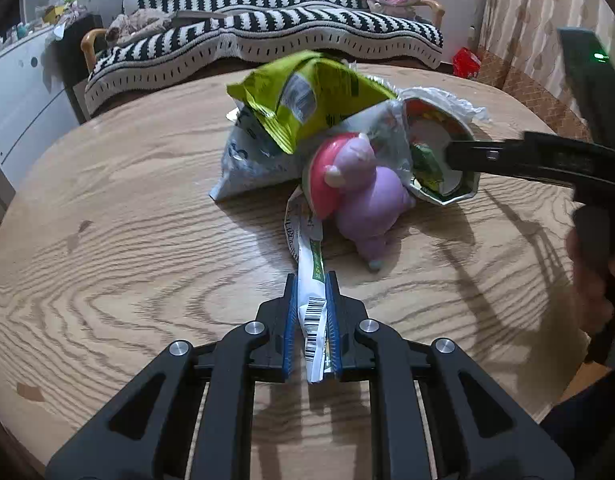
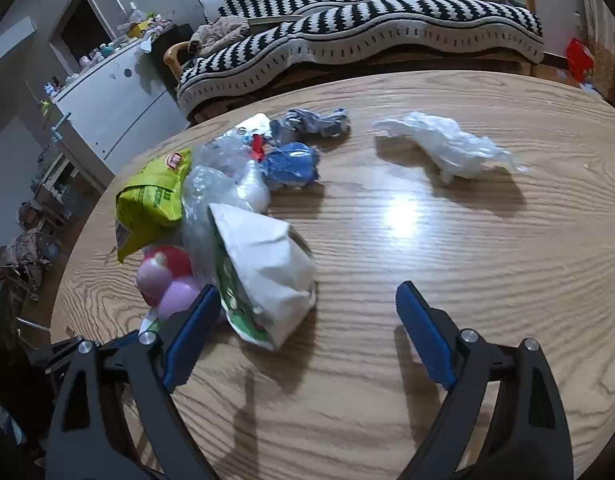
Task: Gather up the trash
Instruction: 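Grasp the striped wrapper strip with the left gripper while the right grasps the white-green paper bag, then carry both items over the bin and open both grippers to drop them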
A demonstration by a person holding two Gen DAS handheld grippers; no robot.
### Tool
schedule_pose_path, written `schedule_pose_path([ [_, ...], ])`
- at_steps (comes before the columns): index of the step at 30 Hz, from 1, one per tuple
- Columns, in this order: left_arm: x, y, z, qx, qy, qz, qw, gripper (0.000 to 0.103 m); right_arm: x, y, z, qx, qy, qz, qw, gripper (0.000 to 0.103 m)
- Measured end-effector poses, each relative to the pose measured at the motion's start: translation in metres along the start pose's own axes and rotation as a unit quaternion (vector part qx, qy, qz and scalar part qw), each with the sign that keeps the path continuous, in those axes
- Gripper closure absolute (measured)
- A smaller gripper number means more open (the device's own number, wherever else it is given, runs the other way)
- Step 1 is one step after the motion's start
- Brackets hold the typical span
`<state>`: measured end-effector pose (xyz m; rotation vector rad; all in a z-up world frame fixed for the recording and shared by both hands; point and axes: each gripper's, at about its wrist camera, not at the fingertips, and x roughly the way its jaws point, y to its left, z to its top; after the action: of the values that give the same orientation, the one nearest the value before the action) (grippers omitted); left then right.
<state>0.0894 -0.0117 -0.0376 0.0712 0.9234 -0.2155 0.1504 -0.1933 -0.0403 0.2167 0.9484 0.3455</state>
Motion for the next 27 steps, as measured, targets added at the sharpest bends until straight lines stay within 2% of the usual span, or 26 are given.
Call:
schedule_pose_path([
  [4,-0.010,0.002,-0.003,-0.002,-0.004,-0.004,1.0000,0.090,0.010,0.006,0.004,-0.001,0.001,0.014,1.000,0.024],
  [7,-0.013,0.004,-0.002,-0.006,-0.005,-0.005,1.0000,0.090,0.015,0.007,0.005,0.003,0.004,0.024,1.000,0.037],
  [9,-0.016,0.004,-0.001,-0.008,-0.008,-0.006,0.9999,0.090,0.018,0.009,0.004,0.001,0.010,0.031,0.999,0.056],
  [12,-0.023,0.004,0.001,-0.010,-0.017,-0.004,0.9998,0.090,0.010,0.014,0.001,-0.014,-0.001,0.013,1.000,0.059],
  [17,-0.039,0.002,0.009,-0.018,-0.038,-0.006,0.9991,0.090,-0.029,0.006,-0.002,-0.017,-0.033,-0.015,0.999,0.060],
  [24,-0.062,-0.017,0.025,-0.021,-0.077,-0.030,0.9964,0.090,-0.087,-0.039,-0.019,0.001,-0.043,-0.078,0.996,0.060],
  [27,-0.069,-0.035,0.035,-0.020,-0.093,-0.051,0.9942,0.090,-0.118,-0.065,-0.032,0.015,-0.050,-0.105,0.993,0.059],
])
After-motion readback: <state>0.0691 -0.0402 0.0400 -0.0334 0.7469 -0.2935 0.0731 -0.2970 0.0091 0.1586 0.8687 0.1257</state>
